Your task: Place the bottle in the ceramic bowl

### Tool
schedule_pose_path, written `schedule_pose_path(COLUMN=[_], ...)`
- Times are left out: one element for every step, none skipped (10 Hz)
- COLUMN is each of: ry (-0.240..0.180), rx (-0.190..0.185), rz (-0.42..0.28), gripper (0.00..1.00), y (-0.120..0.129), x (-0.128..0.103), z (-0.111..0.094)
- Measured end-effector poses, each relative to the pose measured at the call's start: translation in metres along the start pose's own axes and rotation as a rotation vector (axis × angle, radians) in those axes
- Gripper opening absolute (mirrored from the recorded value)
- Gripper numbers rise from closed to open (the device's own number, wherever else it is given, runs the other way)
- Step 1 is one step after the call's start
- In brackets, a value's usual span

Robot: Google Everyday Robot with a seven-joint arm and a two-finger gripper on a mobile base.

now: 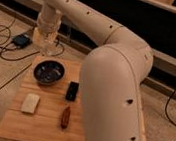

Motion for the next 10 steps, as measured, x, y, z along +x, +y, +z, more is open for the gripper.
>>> schedule_pose_path(ry=[0.002,0.006,0.021,0.033,0.041,0.041,0.039,0.038,0.039,0.039], rx=[0.004,0.010,0.017,0.023,0.030,0.035,0.034,0.034,0.034,0.034], rz=[-0.004,-0.011,-0.013,-0.010,-0.004,0.000,0.001,0.000,0.002,0.001], gripper=[0.80,0.80,0.80,0.80,0.80,0.80,0.80,0.80,0.80,0.80], y=[-0.003,-0.006,-0.011,-0.016,-0.021,-0.025,-0.025,-0.024,-0.025,-0.025], x=[-0.002,-0.005,-0.004,-0.004,-0.004,-0.007,-0.009,-0.009,-0.009,-0.009], z=[0.006,0.015,0.025,0.032,0.037,0.039,0.039,0.039,0.038,0.039])
